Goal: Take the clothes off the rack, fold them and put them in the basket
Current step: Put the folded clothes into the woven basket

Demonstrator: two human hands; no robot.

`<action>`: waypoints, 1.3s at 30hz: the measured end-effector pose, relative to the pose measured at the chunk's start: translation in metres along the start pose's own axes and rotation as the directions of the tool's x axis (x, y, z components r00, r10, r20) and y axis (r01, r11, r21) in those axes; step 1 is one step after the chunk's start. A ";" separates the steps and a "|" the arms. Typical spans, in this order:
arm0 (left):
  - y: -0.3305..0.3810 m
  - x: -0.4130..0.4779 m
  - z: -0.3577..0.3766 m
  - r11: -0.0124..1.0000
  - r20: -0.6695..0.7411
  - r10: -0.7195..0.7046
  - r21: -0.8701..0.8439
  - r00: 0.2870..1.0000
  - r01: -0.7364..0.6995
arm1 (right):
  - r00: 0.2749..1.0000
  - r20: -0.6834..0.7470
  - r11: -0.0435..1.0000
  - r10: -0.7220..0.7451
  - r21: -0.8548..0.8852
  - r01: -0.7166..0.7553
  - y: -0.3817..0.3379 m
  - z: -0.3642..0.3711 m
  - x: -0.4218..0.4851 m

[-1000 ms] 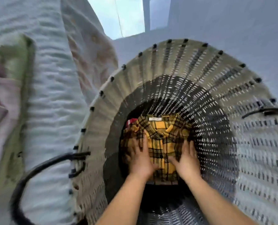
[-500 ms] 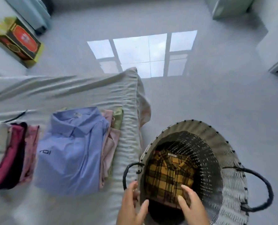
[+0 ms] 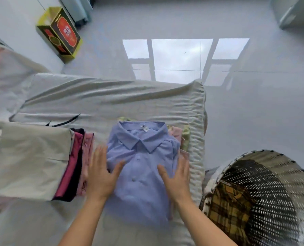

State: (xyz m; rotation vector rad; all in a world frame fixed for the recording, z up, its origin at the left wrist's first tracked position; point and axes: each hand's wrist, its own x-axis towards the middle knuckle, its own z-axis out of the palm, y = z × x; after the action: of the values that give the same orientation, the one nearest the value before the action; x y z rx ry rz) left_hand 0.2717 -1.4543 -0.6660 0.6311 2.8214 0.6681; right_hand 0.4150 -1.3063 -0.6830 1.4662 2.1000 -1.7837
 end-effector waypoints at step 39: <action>-0.010 -0.003 -0.025 0.310 0.685 -0.266 -0.605 0.678 0.733 | 0.946 0.272 0.774 0.175 0.556 -0.303 0.005 -0.033 0.020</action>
State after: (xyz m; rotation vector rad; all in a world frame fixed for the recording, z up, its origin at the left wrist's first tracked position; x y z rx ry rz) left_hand 0.2644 -1.4735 -0.6478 -0.3213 1.6433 1.3716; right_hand 0.4237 -1.2686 -0.6863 1.4712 1.2235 -2.4772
